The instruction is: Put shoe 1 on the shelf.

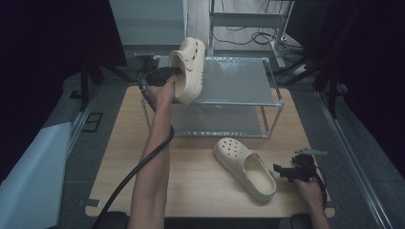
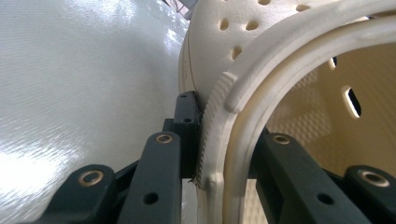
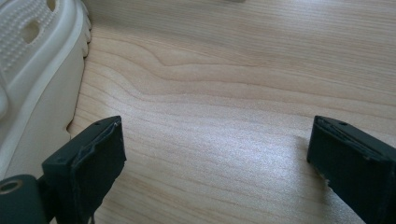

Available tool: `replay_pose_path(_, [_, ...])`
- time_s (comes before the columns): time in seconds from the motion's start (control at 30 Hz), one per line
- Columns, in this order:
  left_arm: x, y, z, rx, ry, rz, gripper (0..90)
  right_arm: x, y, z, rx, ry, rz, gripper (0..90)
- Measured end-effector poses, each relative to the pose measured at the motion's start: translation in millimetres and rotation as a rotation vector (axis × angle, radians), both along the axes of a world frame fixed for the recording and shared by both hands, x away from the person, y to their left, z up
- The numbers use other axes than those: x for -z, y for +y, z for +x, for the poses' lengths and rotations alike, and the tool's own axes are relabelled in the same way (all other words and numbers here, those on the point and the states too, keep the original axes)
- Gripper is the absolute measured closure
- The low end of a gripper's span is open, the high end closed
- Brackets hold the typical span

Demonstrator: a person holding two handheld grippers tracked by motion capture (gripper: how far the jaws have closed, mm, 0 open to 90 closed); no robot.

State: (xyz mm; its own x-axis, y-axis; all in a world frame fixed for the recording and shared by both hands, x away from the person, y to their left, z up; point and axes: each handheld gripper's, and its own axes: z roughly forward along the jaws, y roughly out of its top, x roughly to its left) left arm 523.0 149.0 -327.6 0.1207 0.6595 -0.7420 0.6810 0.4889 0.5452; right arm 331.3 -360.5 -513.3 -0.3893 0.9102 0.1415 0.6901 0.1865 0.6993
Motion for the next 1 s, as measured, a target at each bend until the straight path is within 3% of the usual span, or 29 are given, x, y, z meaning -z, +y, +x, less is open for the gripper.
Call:
replay_pose_path(0.37, [0.3, -7.6, 10.1, -0.081, 0.003, 0.058, 74.7, 0.1, -1.4, 0.2, -0.001, -0.001, 0.007, 4.5])
replay_pose_path(0.53, [5.6, -7.1, 11.5, -0.092, 0.024, 0.035, 70.6, 0.1, -1.4, 0.2, -0.001, -0.001, 0.006, 4.6])
replay_pose_path(0.73, [7.2, -9.9, 11.6, -0.063, -0.002, -0.006, 60.0, -0.1, -1.6, 0.1, 0.000, -0.001, 0.007, 4.6])
replay_pose_path(1.0, [2.0, -22.2, 14.1, 0.019, -0.026, 0.033, 43.6, -0.6, -1.7, -0.2, -0.002, -0.002, 0.007, 4.7])
